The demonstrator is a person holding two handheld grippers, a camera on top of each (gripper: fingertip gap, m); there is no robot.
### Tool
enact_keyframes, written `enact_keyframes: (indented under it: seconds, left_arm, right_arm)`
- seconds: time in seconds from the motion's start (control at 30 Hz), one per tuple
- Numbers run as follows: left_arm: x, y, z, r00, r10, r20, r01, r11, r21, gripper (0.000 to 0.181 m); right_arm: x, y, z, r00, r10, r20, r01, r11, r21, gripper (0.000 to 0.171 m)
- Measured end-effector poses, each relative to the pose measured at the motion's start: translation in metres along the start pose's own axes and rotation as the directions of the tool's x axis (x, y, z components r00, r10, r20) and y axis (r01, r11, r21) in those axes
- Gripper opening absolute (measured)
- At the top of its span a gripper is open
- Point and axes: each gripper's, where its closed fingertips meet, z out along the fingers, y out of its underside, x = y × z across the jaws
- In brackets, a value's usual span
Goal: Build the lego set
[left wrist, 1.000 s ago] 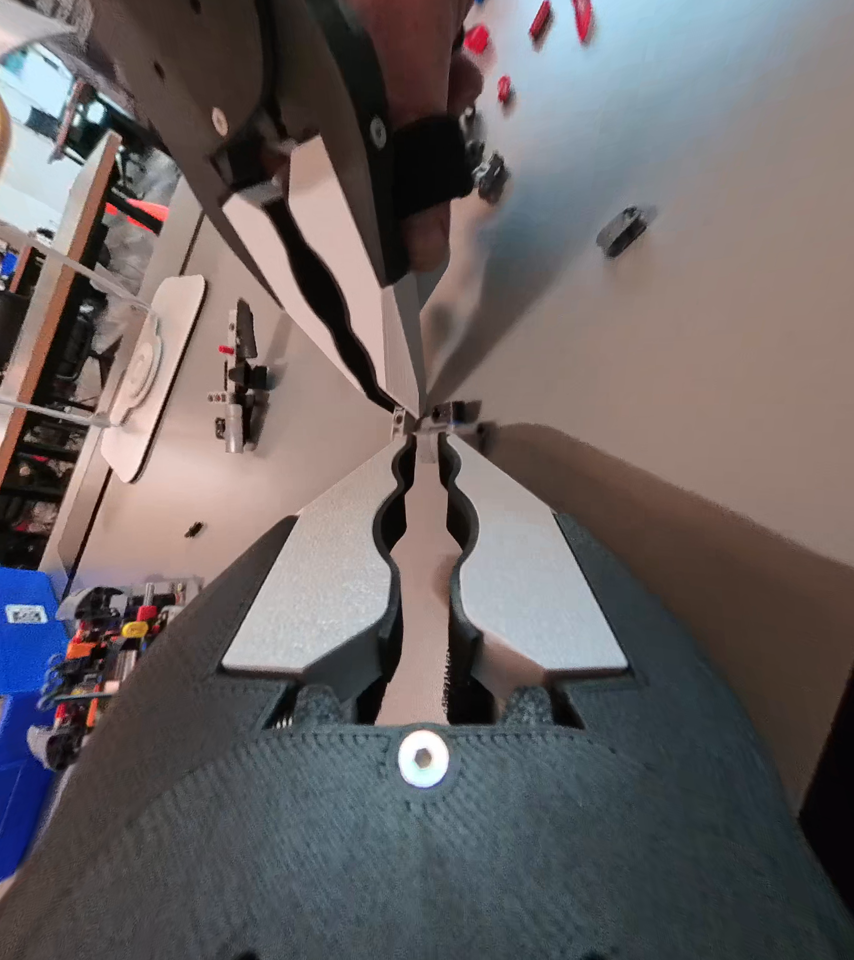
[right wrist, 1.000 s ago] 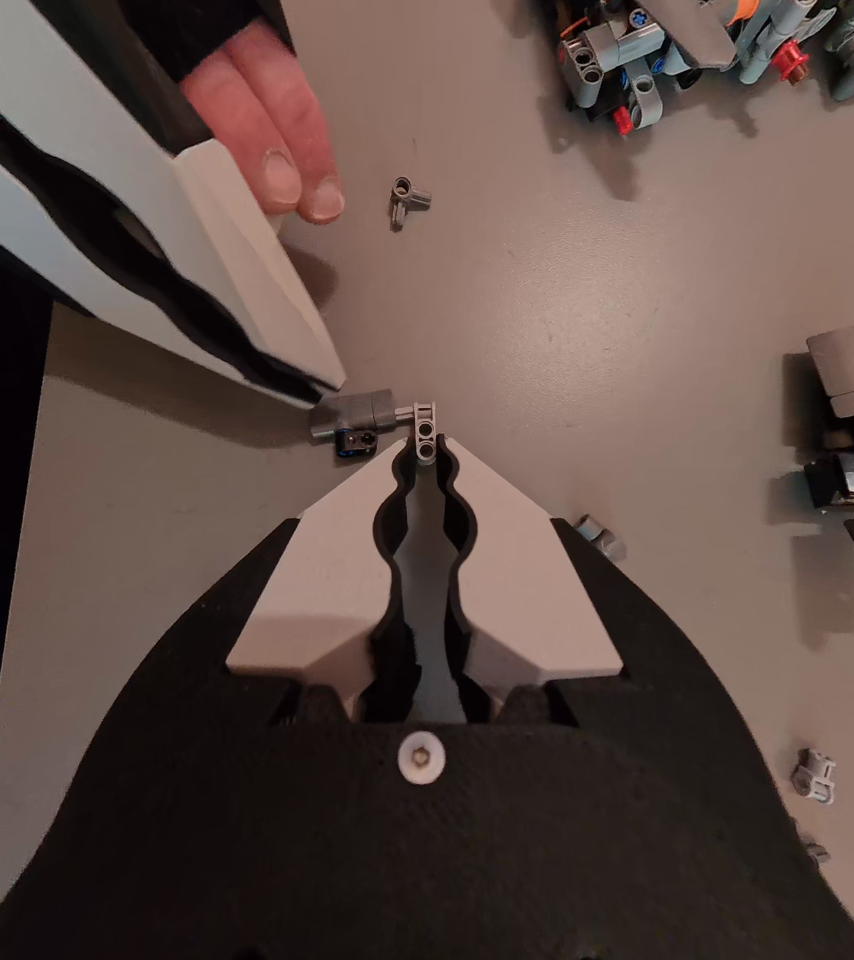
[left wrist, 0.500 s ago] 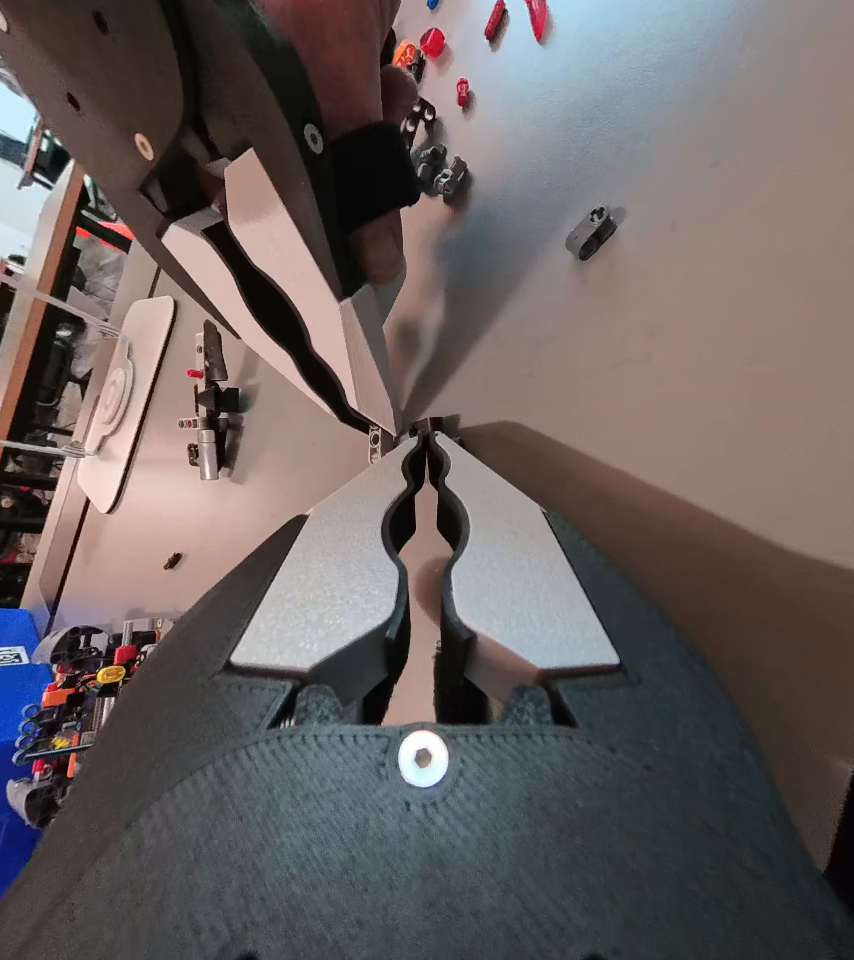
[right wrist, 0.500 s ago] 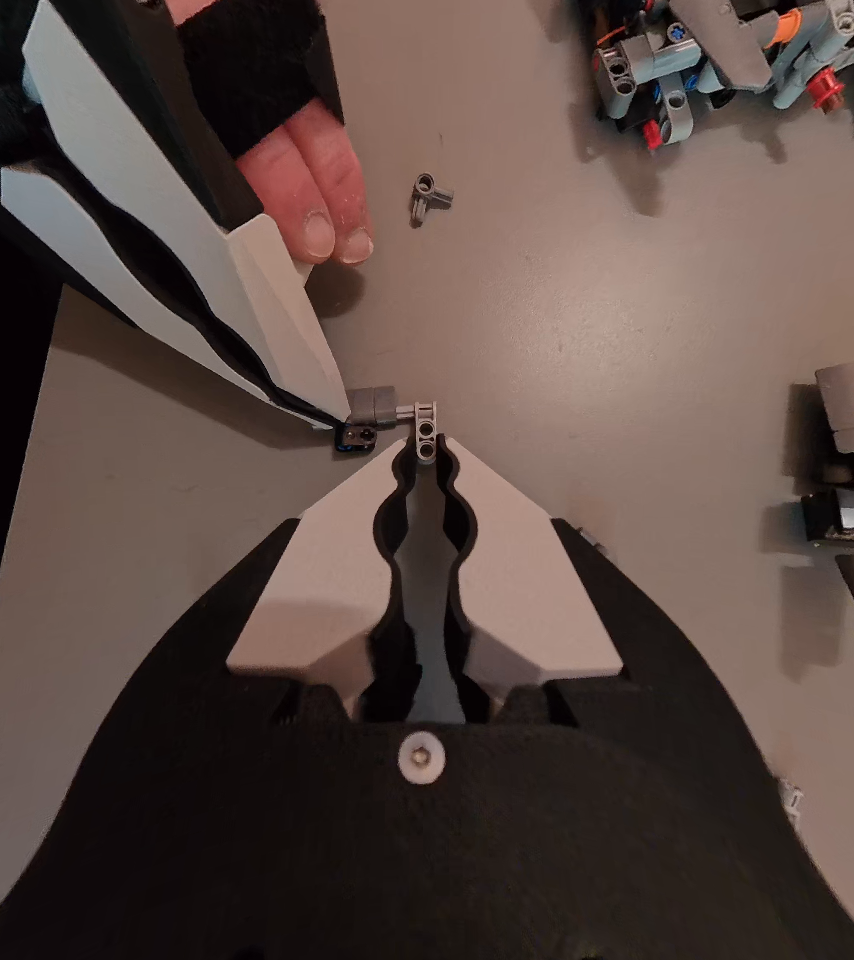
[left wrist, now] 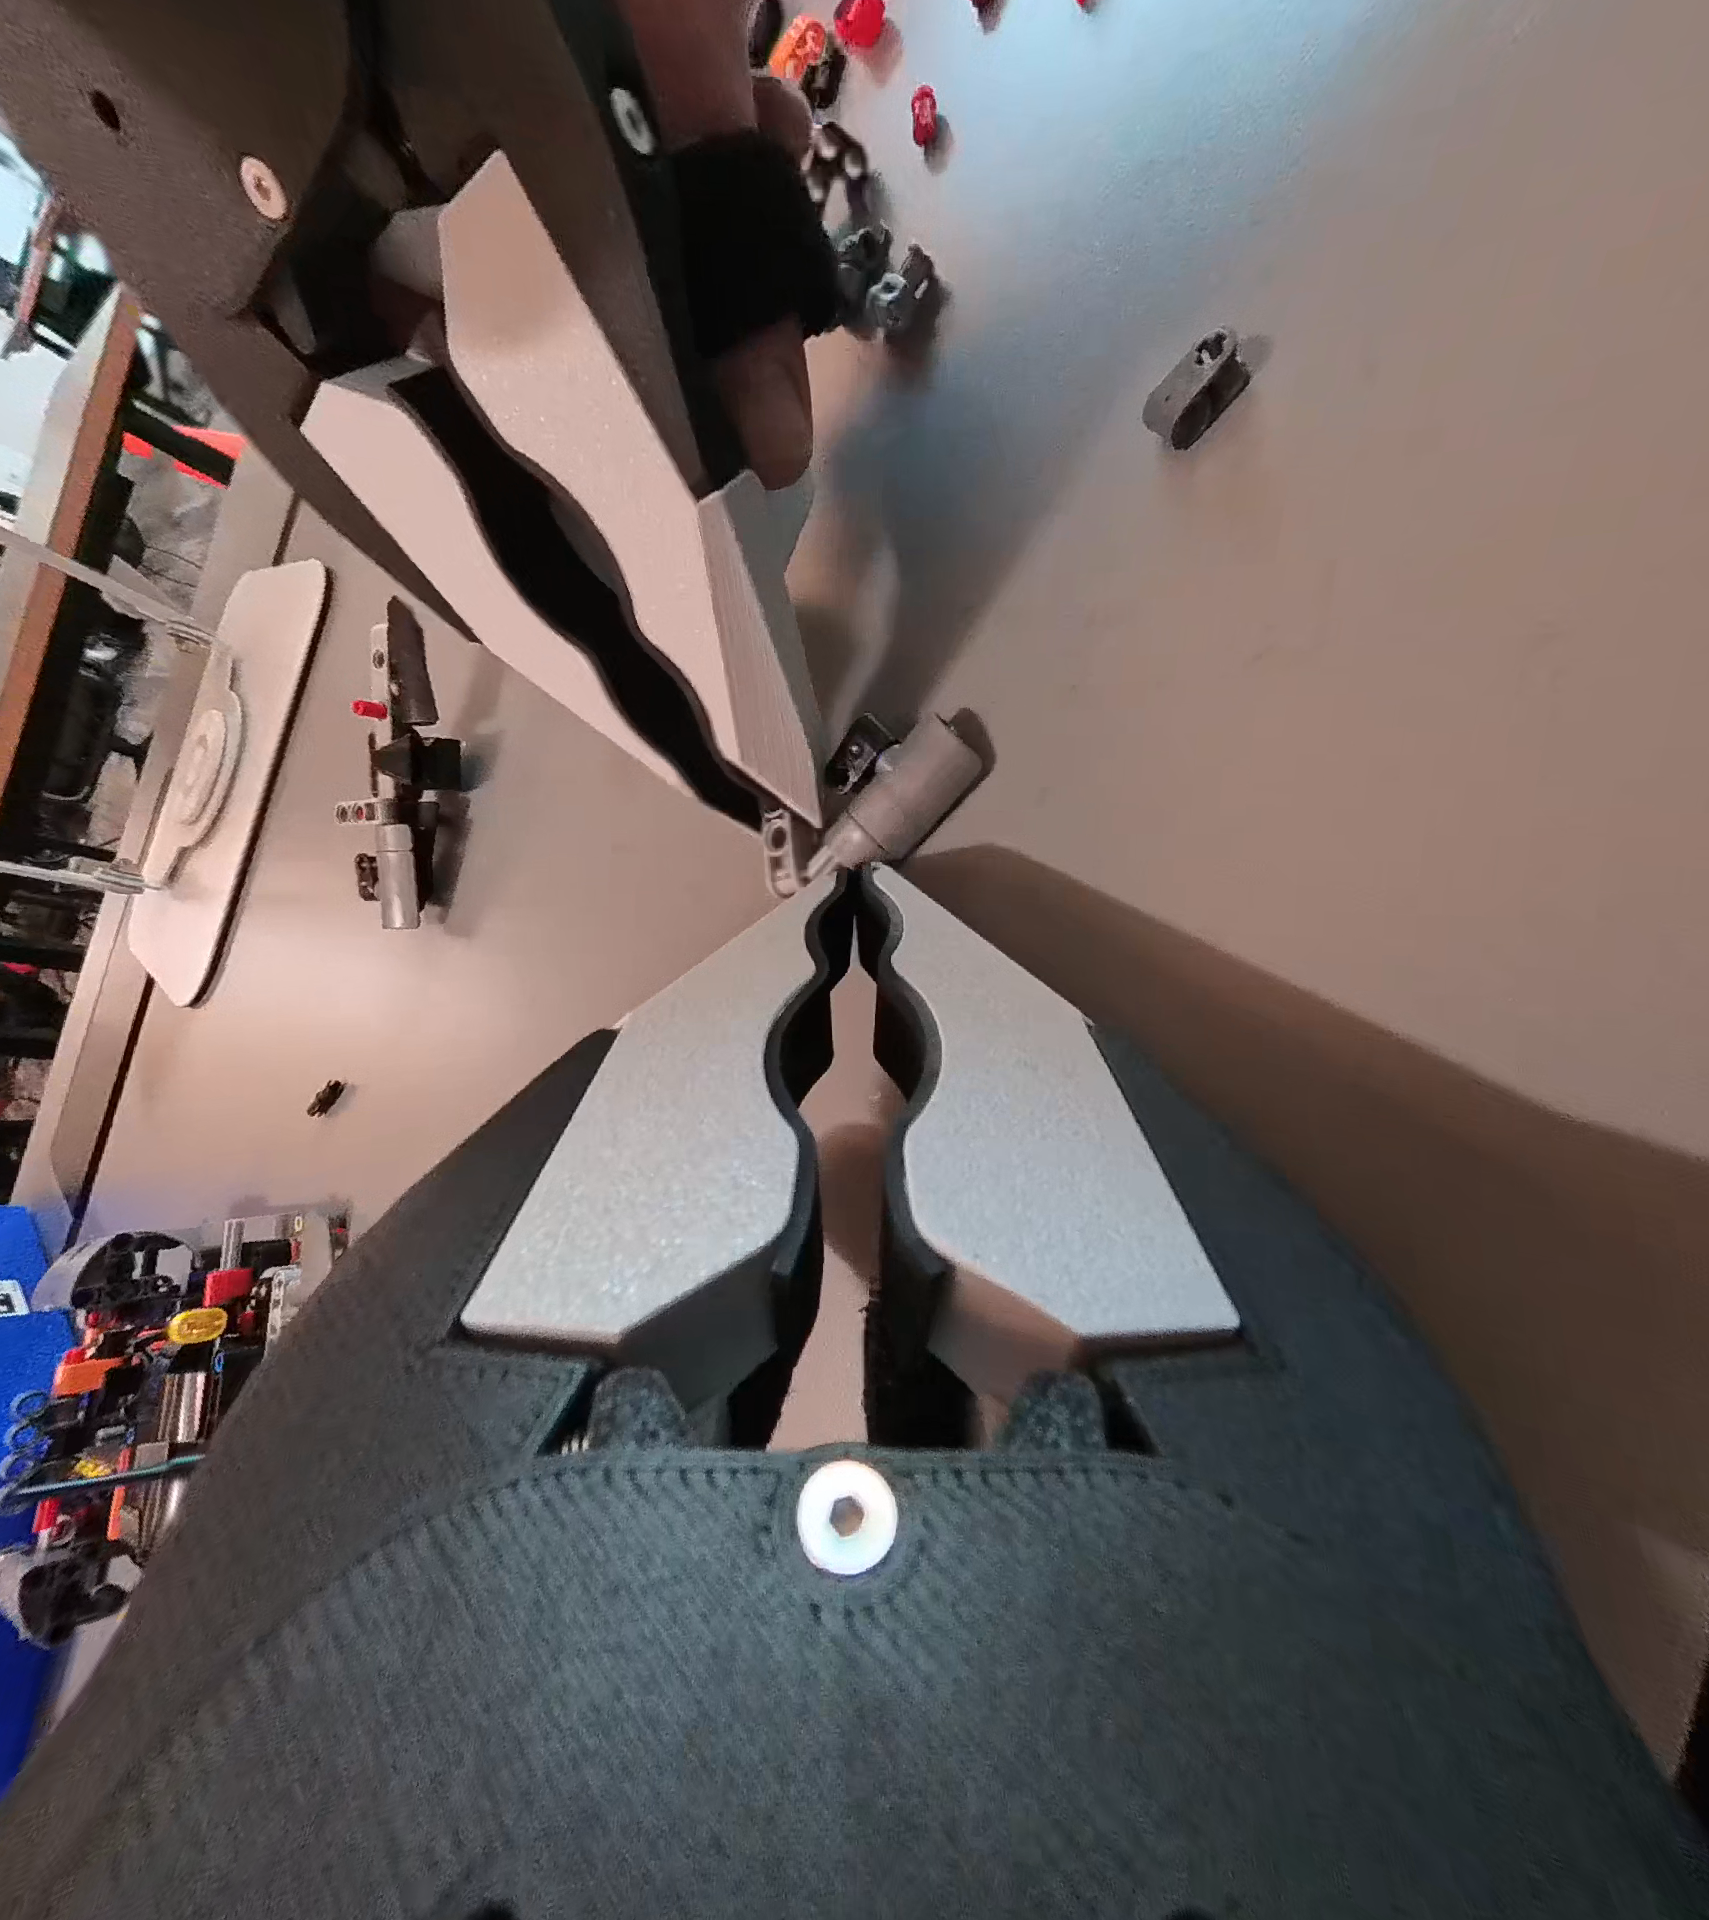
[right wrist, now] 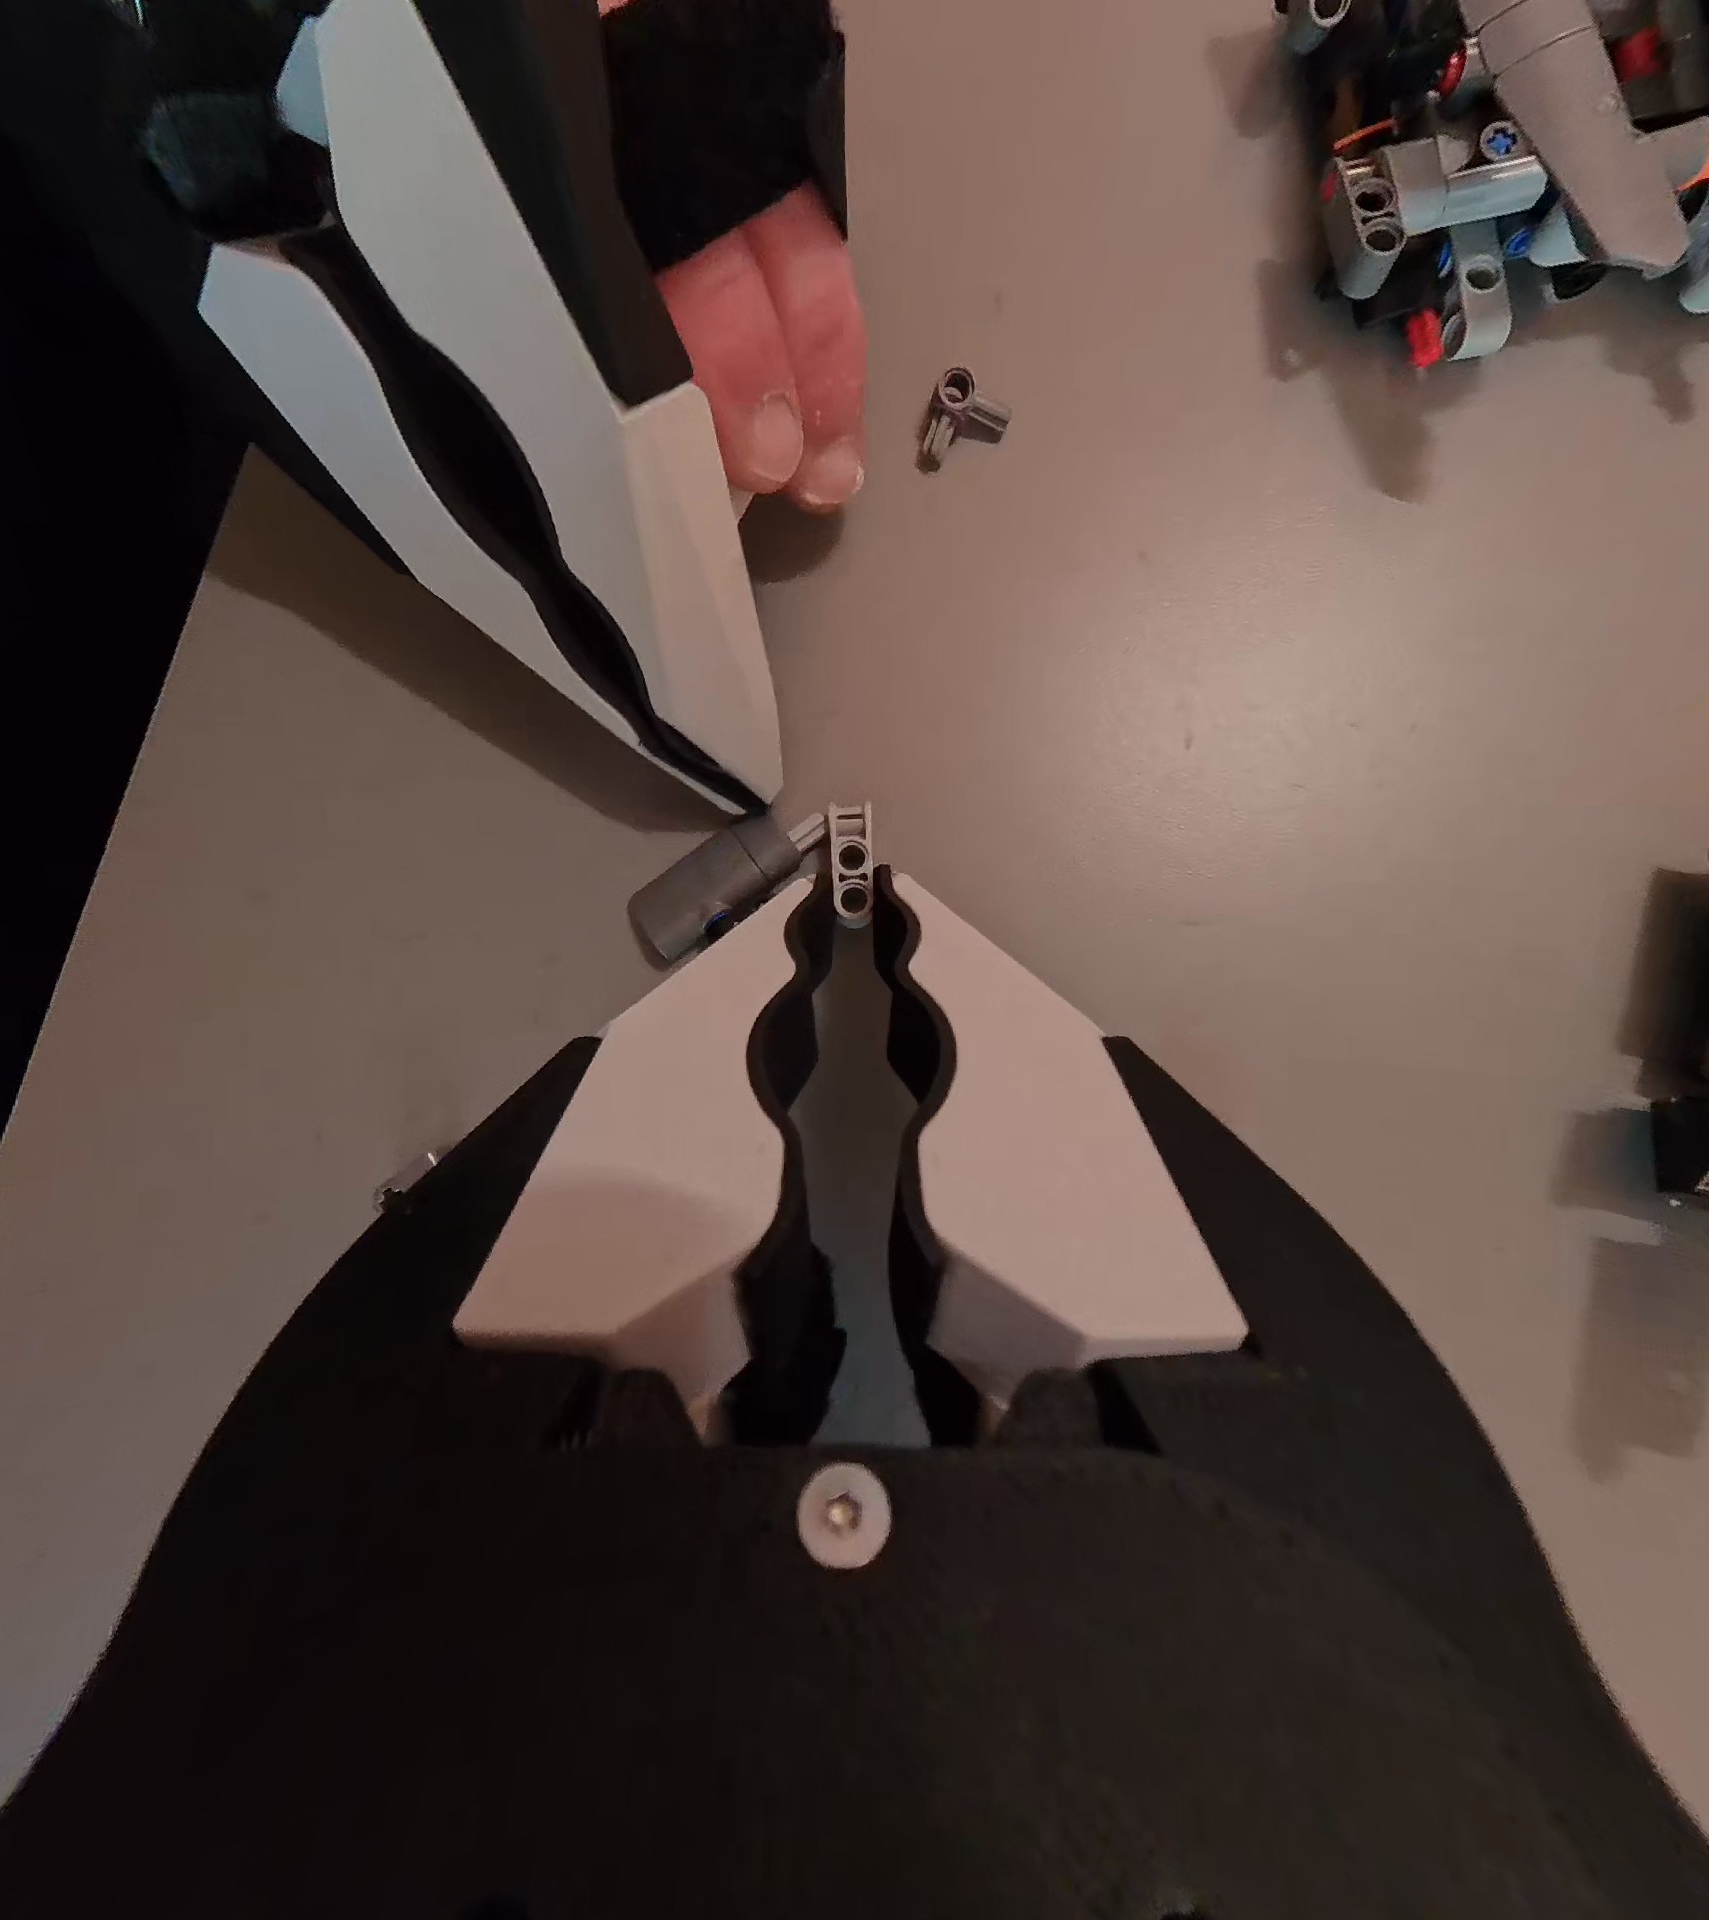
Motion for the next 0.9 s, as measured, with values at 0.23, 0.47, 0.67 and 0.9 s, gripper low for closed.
enact_keyframes:
  seconds: [0.23,0.47,0.67,0.9]
  left_arm:
    - [-0.003,-0.019,-0.012,0.990,-0.138,0.036,0.137,0.990,0.036,0.014]
    - [0.006,-0.010,-0.002,0.958,-0.273,0.083,0.281,0.954,-0.108,0.027]
    - [0.014,-0.018,-0.004,0.907,-0.410,0.093,0.419,0.900,-0.121,0.037]
    - [0.007,-0.016,0.004,0.872,-0.459,0.172,0.484,0.860,-0.159,0.033]
  right_arm:
    - [0.000,0.001,0.000,1.000,0.002,0.010,-0.002,1.000,-0.005,0.005]
    - [0.000,0.000,0.000,1.000,0.017,0.006,-0.017,1.000,-0.006,0.005]
    - [0.000,0.000,0.000,0.998,0.061,-0.013,-0.060,0.998,0.017,0.005]
    - [0.000,0.000,0.000,0.998,0.054,-0.025,-0.053,0.998,0.040,0.005]
